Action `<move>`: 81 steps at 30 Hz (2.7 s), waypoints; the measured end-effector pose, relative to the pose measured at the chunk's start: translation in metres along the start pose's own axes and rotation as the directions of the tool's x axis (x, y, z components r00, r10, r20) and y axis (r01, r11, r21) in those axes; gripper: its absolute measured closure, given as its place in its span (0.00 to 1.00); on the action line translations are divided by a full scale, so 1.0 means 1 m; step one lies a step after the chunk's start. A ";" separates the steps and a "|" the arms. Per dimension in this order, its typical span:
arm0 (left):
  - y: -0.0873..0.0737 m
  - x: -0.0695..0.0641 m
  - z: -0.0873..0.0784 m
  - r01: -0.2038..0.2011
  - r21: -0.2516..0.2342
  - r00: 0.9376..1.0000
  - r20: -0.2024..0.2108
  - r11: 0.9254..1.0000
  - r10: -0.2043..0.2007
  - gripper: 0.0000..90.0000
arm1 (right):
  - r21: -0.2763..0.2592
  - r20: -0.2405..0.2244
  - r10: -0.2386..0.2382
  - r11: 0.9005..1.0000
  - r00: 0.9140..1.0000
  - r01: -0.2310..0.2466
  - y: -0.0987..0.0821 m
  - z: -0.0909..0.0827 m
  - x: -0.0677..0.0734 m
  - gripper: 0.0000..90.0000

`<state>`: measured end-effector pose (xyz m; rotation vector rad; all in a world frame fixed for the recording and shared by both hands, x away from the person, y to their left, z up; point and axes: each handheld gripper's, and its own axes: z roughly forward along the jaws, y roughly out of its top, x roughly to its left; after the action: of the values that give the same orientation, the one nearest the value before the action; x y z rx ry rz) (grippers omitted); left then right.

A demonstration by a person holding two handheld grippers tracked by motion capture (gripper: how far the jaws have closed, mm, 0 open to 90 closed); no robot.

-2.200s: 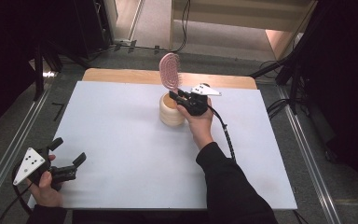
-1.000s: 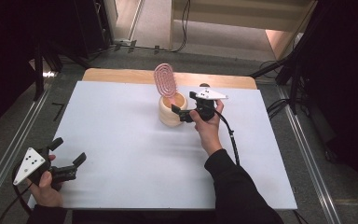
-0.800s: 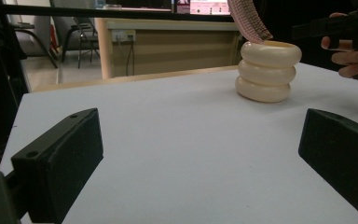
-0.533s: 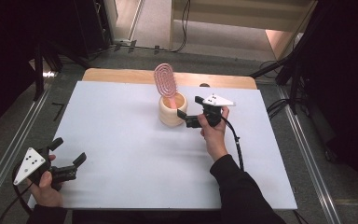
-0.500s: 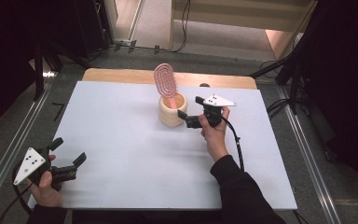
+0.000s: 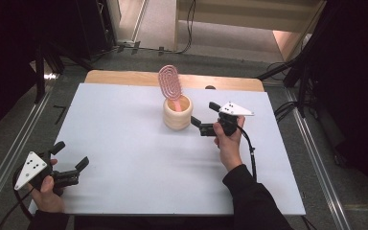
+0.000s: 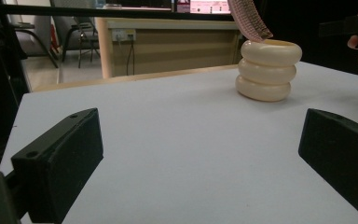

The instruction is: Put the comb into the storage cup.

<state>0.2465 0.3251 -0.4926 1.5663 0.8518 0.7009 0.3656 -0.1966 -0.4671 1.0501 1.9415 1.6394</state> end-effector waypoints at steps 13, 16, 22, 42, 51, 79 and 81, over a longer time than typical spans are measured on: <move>0.000 0.000 0.000 -0.002 0.001 1.000 -0.002 1.000 0.002 0.00 | -0.016 0.014 -0.004 1.000 1.000 0.004 -0.005 -0.030 -0.002 0.00; 0.000 0.000 0.000 -0.002 0.001 1.000 -0.002 1.000 0.002 0.00 | -0.015 0.025 -0.009 1.000 1.000 0.010 -0.007 -0.038 -0.004 0.00; 0.000 -0.001 0.000 -0.003 0.002 1.000 -0.003 1.000 0.003 0.00 | -0.025 0.045 0.001 1.000 0.999 0.000 -0.013 -0.055 -0.010 0.00; 0.000 -0.001 0.001 -0.003 0.005 1.000 -0.008 1.000 0.003 0.00 | -0.018 0.119 0.009 1.000 0.993 -0.007 -0.038 -0.114 -0.021 0.00; 0.000 -0.002 0.001 -0.004 0.006 1.000 -0.006 1.000 0.004 0.00 | -0.024 0.153 0.006 1.000 0.988 -0.002 -0.049 -0.136 -0.025 0.00; 0.000 -0.002 0.001 -0.007 0.012 1.000 -0.011 1.000 0.007 0.00 | -0.042 0.234 0.053 0.998 0.971 -0.044 -0.085 -0.195 -0.035 0.00; 0.000 -0.002 0.001 -0.008 0.012 1.000 -0.009 1.000 0.008 0.00 | -0.050 0.239 0.057 0.998 0.969 -0.046 -0.086 -0.199 -0.036 0.00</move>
<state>0.2460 0.3230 -0.4929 1.5788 0.8583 0.7107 0.2227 -0.3590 -0.5079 1.2293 1.7271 1.4959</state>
